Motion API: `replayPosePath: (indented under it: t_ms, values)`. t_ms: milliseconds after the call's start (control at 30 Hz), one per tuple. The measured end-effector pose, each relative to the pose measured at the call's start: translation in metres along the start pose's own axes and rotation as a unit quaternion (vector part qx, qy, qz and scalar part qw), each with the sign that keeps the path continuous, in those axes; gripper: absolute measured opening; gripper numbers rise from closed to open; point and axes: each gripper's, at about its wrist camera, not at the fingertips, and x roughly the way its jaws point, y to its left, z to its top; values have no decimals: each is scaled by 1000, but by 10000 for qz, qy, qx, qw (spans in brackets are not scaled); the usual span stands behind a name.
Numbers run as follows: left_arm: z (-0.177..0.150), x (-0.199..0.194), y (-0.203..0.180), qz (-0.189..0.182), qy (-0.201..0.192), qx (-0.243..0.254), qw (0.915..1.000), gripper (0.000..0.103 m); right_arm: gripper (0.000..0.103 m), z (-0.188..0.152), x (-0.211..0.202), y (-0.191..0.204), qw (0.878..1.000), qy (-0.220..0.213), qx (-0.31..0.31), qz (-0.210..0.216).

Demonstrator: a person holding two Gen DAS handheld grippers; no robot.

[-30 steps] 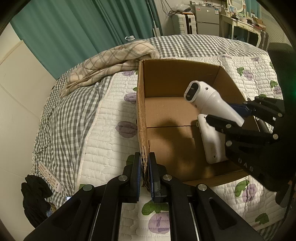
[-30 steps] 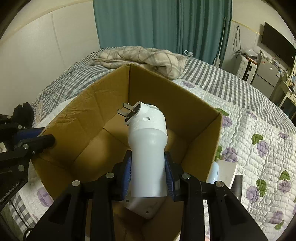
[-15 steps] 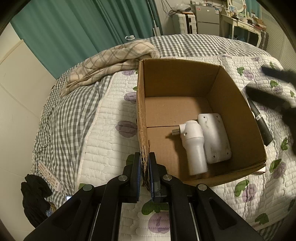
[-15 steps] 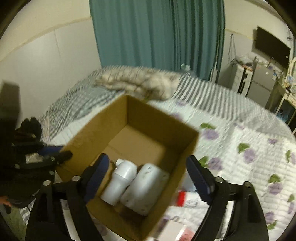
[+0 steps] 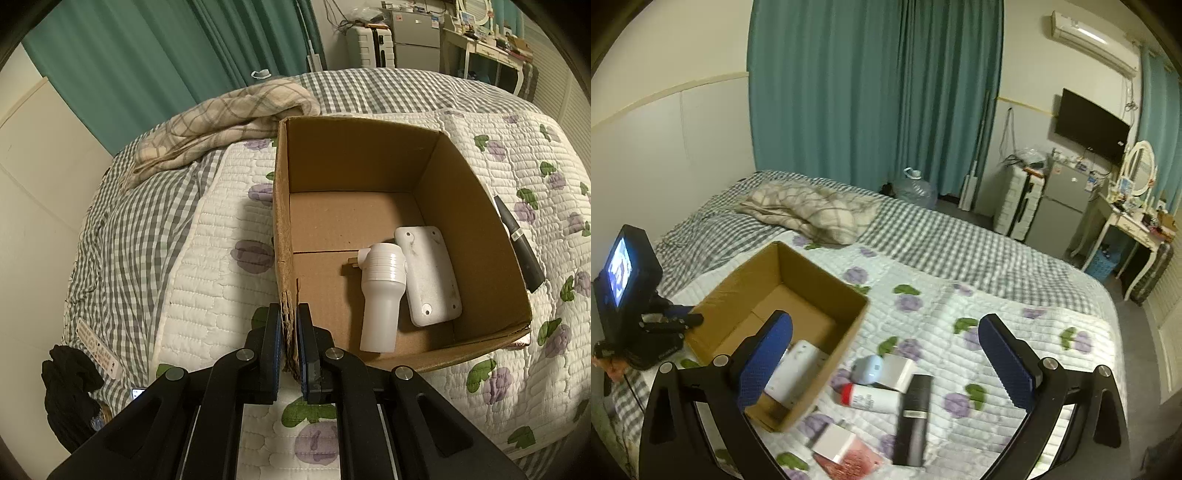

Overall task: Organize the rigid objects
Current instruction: 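Grasp the black cylinder with the right tool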

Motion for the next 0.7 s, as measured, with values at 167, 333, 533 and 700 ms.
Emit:
replayPosePath:
  t_ms: [167,333,533,700]
  values:
    - [-1,-1,1,7,4,-11,10000,8,103,-17,-8,-13,9998,49,7,-203]
    - [-1,-1,-1,8,5,-10,10000,7,103,-44,0,-20,9989,314,56,-344]
    - [-2,-2,-2,5,12,-20,10000,7,103,-85,24,-33,9950,832,179,-530]
    - [-1,-2,-2,25,15,-7,10000,7,103,-117,52,-40,9892,1262,206,-724]
